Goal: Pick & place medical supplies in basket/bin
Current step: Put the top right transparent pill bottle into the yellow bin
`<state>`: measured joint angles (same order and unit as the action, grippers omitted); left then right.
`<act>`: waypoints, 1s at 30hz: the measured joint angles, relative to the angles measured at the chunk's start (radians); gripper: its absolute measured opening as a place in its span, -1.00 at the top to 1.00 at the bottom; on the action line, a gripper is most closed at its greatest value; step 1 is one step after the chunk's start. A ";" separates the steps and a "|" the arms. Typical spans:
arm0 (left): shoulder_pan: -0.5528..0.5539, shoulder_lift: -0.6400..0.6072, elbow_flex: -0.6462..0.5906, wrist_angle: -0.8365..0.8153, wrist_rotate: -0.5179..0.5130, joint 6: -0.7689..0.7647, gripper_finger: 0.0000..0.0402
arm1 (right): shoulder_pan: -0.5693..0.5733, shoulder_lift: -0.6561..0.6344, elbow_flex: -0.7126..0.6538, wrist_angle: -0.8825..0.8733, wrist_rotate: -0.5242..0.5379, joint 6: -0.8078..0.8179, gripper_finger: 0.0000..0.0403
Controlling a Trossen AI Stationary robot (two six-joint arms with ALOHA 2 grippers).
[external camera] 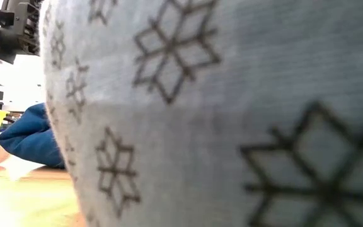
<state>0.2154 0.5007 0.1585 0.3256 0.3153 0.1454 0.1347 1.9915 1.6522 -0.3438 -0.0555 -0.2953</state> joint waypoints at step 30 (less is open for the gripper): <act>0.000 -0.401 0.135 -0.535 -0.088 -0.047 -0.64 | -0.003 0.378 0.175 0.775 -0.461 0.213 0.57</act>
<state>0.2153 0.0994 0.2939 -0.2093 0.2269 0.0980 0.1316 2.3690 1.8271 0.4315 -0.5170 -0.0826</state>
